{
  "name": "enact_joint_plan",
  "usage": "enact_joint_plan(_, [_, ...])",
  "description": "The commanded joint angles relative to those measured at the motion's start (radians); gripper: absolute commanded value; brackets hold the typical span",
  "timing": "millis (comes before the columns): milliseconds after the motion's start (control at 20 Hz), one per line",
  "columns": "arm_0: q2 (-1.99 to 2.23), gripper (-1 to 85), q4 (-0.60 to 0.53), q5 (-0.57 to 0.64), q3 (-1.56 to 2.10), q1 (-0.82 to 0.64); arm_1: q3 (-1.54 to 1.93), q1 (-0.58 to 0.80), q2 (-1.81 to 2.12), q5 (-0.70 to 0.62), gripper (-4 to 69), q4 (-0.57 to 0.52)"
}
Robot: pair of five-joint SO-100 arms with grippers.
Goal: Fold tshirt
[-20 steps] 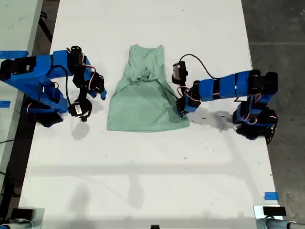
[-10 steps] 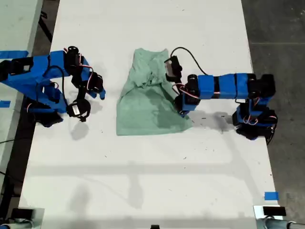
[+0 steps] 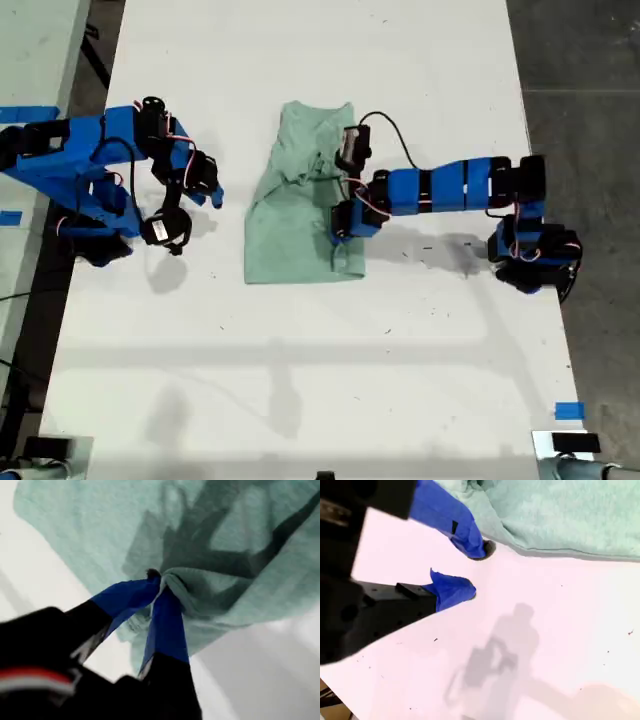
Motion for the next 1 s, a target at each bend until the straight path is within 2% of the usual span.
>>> enact_joint_plan(0, [0.012, 7.9, -0.014, -0.011, -0.021, 0.026, -0.034, 0.035, -0.069, 0.034, 18.6, -0.069])
enact_joint_plan(100, [-0.005, 7.9, -0.011, -0.011, -0.035, 0.028, -0.080, 0.020, -0.037, 0.026, 29.1, 0.018])
enact_joint_plan(150, [-0.015, 8.0, -0.008, -0.011, -0.043, 0.028, -0.127, 0.014, -0.003, 0.026, 30.7, 0.109])
enact_joint_plan(250, [-0.040, 8.0, -0.005, -0.011, -0.063, 0.032, -0.244, -0.002, 0.103, 0.028, 28.3, 0.324])
enact_joint_plan(400, [-0.057, 7.9, -0.009, -0.012, -0.080, 0.037, -0.331, -0.038, 0.336, -0.014, 32.7, 0.500])
enact_joint_plan(550, [-0.067, 7.9, -0.009, -0.018, -0.100, 0.044, -0.176, -0.038, 0.614, -0.017, 33.4, 0.561])
enact_joint_plan(700, [-0.094, 11.7, -0.012, -0.031, -0.141, 0.061, 0.112, -0.006, 0.867, 0.000, 32.4, 0.551])
enact_joint_plan(850, [-0.156, 26.9, 0.008, -0.034, -0.256, 0.092, 0.273, 0.003, 0.989, 0.018, 31.6, 0.534])
enact_joint_plan(950, [-0.219, 29.9, 0.064, -0.031, -0.354, 0.101, 0.314, 0.002, 1.022, 0.025, 30.9, 0.520])
